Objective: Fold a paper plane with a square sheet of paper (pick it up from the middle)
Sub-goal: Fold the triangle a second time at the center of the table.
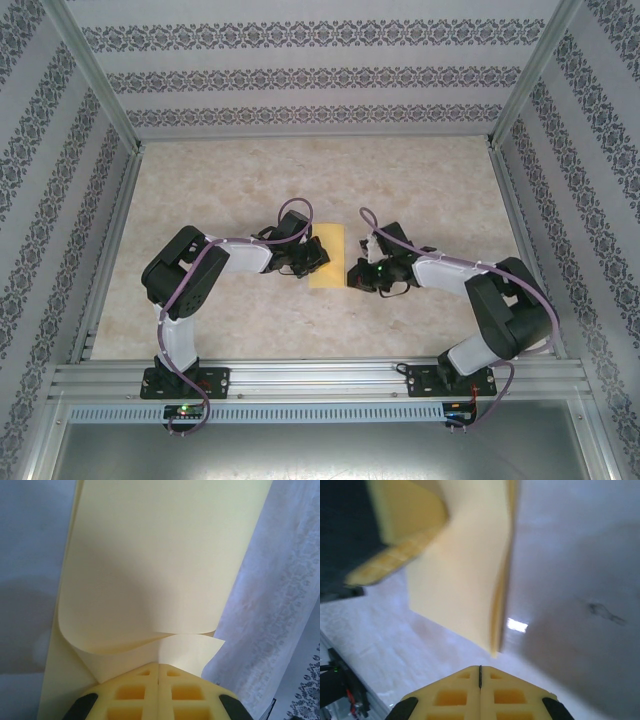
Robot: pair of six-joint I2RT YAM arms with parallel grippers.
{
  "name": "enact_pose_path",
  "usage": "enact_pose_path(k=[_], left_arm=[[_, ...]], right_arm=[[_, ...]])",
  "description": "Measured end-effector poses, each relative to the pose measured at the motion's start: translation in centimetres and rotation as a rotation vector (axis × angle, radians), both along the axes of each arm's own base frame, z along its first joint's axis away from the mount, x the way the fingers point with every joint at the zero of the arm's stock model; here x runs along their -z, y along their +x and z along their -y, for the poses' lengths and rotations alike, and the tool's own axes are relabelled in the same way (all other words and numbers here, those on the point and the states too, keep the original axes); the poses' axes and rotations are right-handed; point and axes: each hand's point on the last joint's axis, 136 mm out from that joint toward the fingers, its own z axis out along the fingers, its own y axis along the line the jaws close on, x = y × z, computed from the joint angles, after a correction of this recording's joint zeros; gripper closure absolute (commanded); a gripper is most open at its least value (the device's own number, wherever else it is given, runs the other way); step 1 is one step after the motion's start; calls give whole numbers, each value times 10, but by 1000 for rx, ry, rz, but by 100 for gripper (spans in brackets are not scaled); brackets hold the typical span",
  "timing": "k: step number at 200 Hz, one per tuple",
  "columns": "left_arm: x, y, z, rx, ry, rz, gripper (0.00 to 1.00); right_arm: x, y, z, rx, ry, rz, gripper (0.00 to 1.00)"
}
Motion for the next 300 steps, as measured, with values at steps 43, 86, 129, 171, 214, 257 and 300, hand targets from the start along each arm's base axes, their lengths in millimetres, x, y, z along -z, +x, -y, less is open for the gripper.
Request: enact_pose_path(k=[43,86,129,171,214,257,300], left_arm=[[0,0,1,4,-1,1,100],[0,0,1,7,-3,-1,100],[0,0,2,11,-2,2,99],[0,0,1,29,6,20,96],[0,1,-1,43,20,42,96],[-1,3,-10,50,43,48,96],[-1,9,-18,48,60,54,95]], right_arm=[[-20,37,-26,-11,56,73,94],[20,21,-25,-16,19,-32,93],[29,14,-22,-35,6,-42,96],[29,14,-22,-42,14,-33,100],[29,13,-22,-45,14,-31,100],[29,14,-22,-48,19,-21,100],[29,14,-22,-50,21,-20,100]])
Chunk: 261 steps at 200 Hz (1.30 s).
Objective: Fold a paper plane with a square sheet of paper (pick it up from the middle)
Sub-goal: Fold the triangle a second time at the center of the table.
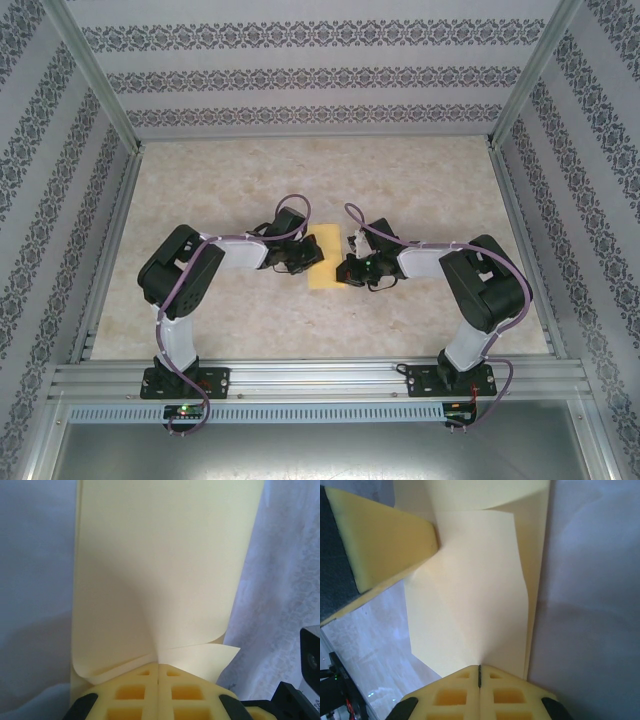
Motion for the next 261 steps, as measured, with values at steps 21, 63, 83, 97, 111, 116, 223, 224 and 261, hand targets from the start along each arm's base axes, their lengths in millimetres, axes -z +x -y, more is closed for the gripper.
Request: enact_pose_path(k=[21,63,83,97,111,116,223,224,261], left_arm=[[0,5,-5,-10,1,4,95],[-1,14,-18,-33,9,7,95],[-1,22,-28,-54,18,11,95],[-1,25,-33,-65,19,14,95],[-1,26,-35,-67,20,16,94],[-1,26,-35,-67,20,17,94],[-55,26,-28,-44,-31,131,94],[-54,26,-27,-42,-32,129,94],[-34,-2,6,45,-57,74,96]], right_arm=[[0,0,0,0,0,0,100],[0,0,0,-1,3,3,100],[0,0,-1,-2,6,3,100],[0,0,-1,-2,6,2,100],[0,0,-1,-4,8,2,100],[0,0,-1,-4,9,2,100],[0,-4,-2,-13,18,-18,100],[0,-4,-2,-13,18,-18,100],[0,-4,-2,-13,17,-19,100]])
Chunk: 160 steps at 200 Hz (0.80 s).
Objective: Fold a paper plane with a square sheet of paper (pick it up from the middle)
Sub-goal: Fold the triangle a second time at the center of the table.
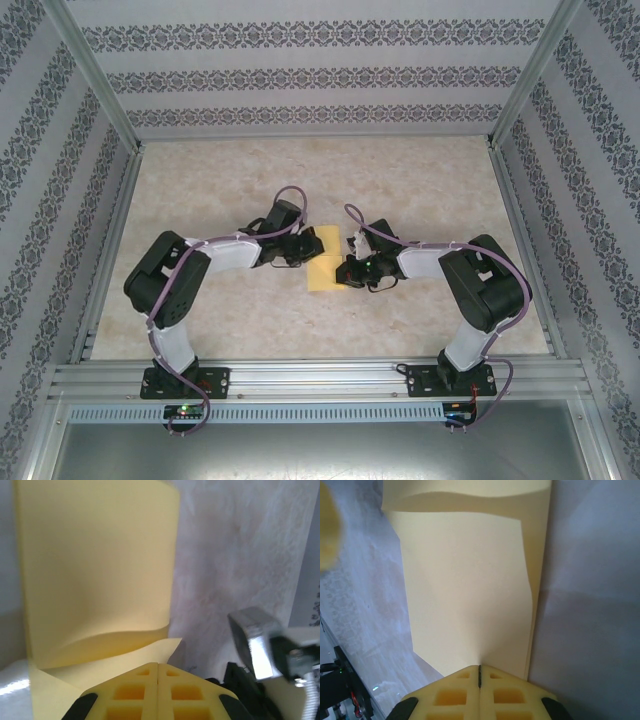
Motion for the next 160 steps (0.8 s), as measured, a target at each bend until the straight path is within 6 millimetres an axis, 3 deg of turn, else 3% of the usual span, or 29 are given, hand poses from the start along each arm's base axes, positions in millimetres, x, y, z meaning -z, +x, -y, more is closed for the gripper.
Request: enact_pose_path(k=[32,101,160], left_arm=[[33,-12,-8,-14,39,-77,97],[34,-9,-8,-23,41,-65,98],[34,-8,-8,-23,39,-63,98]], right_arm=[[0,0,0,0,-1,-1,100],[-6,-5,3,1,-28,-35,100],[-42,23,-32,-39,9,56,100]])
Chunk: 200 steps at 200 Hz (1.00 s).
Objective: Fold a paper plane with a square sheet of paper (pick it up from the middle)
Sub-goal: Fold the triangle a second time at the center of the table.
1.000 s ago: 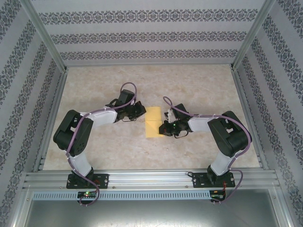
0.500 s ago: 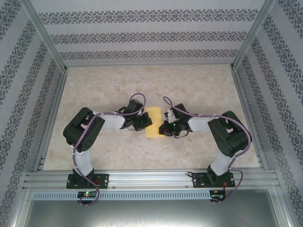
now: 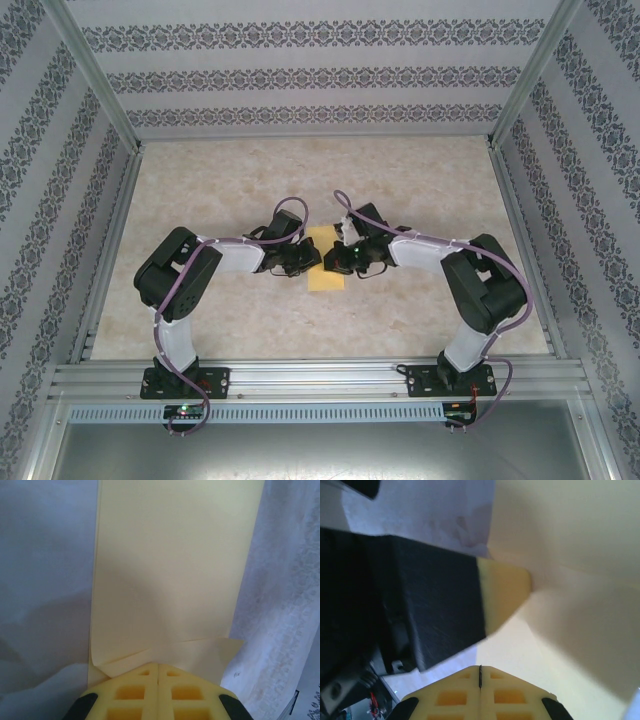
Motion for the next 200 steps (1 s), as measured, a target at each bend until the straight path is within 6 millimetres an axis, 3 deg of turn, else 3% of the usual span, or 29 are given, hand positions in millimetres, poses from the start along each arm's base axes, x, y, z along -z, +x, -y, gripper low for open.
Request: enact_pose_path(k=[22,66,132,200], left_arm=[[0,0,0,0,-2,2,98],[0,1,1,0,-4,6,98],[0,2,1,-1,-4,7,99],[0,5,-2,-15,5,16,100]], right_arm=[[6,0,1,7,-15,-15,100],[39,-3,6,17,-76,-80,100],[32,4,-1,15,-63,-64,99],[41,6,0,11,-52,-74,98]])
